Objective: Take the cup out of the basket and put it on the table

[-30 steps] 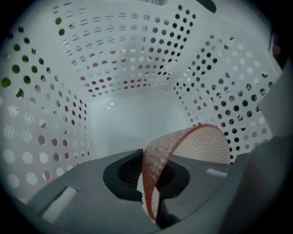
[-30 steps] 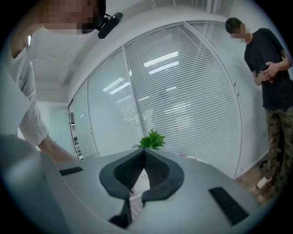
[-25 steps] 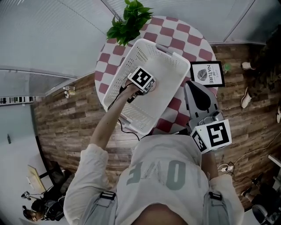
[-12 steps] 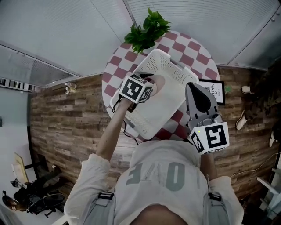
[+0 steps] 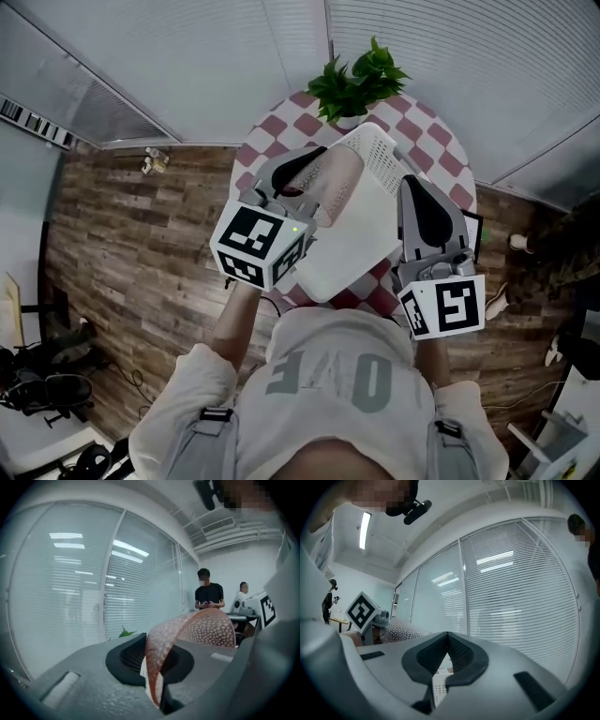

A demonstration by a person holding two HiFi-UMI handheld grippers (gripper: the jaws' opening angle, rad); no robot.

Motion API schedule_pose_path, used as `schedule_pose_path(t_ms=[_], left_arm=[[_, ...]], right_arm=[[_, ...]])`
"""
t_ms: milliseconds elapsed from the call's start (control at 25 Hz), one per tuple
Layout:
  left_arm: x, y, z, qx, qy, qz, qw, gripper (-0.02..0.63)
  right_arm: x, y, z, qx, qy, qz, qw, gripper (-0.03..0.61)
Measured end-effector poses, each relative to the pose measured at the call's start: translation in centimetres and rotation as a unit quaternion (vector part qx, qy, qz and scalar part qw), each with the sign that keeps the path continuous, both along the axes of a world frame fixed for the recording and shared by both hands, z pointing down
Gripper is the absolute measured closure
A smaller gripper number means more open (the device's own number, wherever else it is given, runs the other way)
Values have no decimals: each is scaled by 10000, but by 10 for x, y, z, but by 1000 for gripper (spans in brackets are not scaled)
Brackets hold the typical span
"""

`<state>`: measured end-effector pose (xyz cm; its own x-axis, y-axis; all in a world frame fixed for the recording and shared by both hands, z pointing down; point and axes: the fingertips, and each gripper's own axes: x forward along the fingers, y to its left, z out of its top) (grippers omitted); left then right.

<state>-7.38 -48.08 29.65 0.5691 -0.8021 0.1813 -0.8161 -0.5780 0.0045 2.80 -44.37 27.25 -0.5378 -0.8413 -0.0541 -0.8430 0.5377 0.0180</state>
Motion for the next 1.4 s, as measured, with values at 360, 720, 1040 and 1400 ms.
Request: schedule_pose_path(t_ms=[360,720,1040,1400], left_arm=[[-42,47,-49,1627,695,-1380,9745,591],[-49,65,-64,2038,622,-1593,9640,591],[-49,72,-75,2304,417,-1642,9582,591],[-43,72,-77,2399,317,-1558,9577,591]], right_arm=[[-21,10,-13,250,-300,-97,9992,571],[-31,12,-8,200,-314,-207,9991,572],[-35,14,-9,199,-308,-259,9990,572],[-38,14,-6,192,-320,-328,9988,572]])
